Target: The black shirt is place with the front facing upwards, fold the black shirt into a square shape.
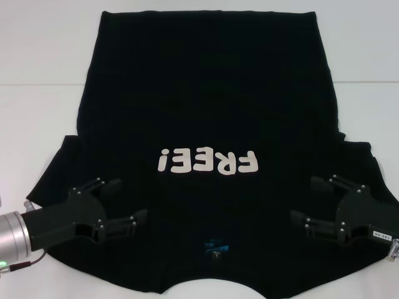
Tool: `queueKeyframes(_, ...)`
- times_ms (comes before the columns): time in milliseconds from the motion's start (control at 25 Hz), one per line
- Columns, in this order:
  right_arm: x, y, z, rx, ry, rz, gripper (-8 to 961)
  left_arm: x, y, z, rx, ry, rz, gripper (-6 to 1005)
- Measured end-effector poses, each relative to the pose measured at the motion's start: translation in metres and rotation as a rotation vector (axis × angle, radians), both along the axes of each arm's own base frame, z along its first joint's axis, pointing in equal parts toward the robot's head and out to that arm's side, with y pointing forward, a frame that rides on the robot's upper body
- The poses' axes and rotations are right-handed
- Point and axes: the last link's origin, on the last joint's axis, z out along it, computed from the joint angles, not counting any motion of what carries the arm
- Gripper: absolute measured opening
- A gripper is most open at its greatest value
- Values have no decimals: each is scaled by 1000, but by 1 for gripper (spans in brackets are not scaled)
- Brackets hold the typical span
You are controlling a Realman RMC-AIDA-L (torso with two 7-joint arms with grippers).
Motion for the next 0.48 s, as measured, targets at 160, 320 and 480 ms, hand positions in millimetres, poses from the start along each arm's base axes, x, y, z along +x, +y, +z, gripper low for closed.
queueKeyframes(160, 0, 0, 0, -1, -1, 1, 915, 0, 0, 0, -1, -1, 2, 935)
queueKeyframes(320, 0, 0, 0, -2, -2, 1, 915, 0, 1, 0, -1, -2, 2, 934)
queueKeyframes(480, 0, 0, 0, -3, -1, -1, 915, 1, 3, 2, -8, -39, 54, 932)
